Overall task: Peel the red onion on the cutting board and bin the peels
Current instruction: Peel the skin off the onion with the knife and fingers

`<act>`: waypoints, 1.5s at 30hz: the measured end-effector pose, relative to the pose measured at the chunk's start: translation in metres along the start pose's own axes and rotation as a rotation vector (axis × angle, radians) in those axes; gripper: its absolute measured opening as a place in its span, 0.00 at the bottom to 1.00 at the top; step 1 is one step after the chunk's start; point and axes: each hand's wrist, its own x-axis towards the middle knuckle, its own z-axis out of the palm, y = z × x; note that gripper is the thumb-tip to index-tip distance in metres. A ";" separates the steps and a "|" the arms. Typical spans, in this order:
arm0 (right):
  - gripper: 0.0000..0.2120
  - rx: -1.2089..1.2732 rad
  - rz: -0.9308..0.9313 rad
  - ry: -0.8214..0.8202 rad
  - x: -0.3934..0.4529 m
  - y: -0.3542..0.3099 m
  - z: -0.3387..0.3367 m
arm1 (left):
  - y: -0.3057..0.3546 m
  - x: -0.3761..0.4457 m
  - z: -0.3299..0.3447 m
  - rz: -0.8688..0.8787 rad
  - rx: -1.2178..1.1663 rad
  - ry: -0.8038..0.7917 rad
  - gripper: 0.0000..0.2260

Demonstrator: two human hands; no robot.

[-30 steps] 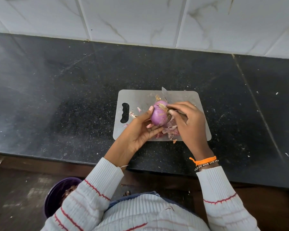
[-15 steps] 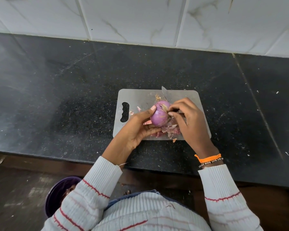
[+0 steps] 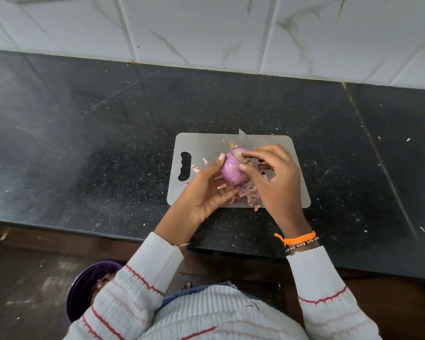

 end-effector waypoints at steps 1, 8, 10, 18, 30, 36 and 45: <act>0.12 0.005 0.001 0.001 0.000 -0.001 0.001 | -0.001 0.000 0.001 0.003 0.010 -0.002 0.12; 0.01 -0.094 0.082 0.088 0.001 0.008 -0.001 | -0.001 0.001 0.003 -0.017 -0.012 0.009 0.13; 0.02 -0.111 0.073 0.104 0.002 0.011 -0.006 | 0.000 0.001 0.003 -0.034 -0.053 0.012 0.13; 0.10 0.019 -0.081 -0.075 0.000 0.001 -0.005 | 0.001 0.005 0.007 -0.089 -0.146 0.073 0.22; 0.15 -0.167 -0.254 -0.101 -0.001 0.006 -0.001 | 0.005 0.001 0.013 -0.141 -0.198 0.164 0.19; 0.10 -0.178 -0.338 -0.063 -0.003 0.010 0.000 | 0.004 0.005 0.012 -0.143 -0.244 0.147 0.20; 0.05 -0.275 -0.377 -0.008 -0.003 0.011 0.003 | 0.003 0.006 0.012 -0.169 -0.236 0.144 0.18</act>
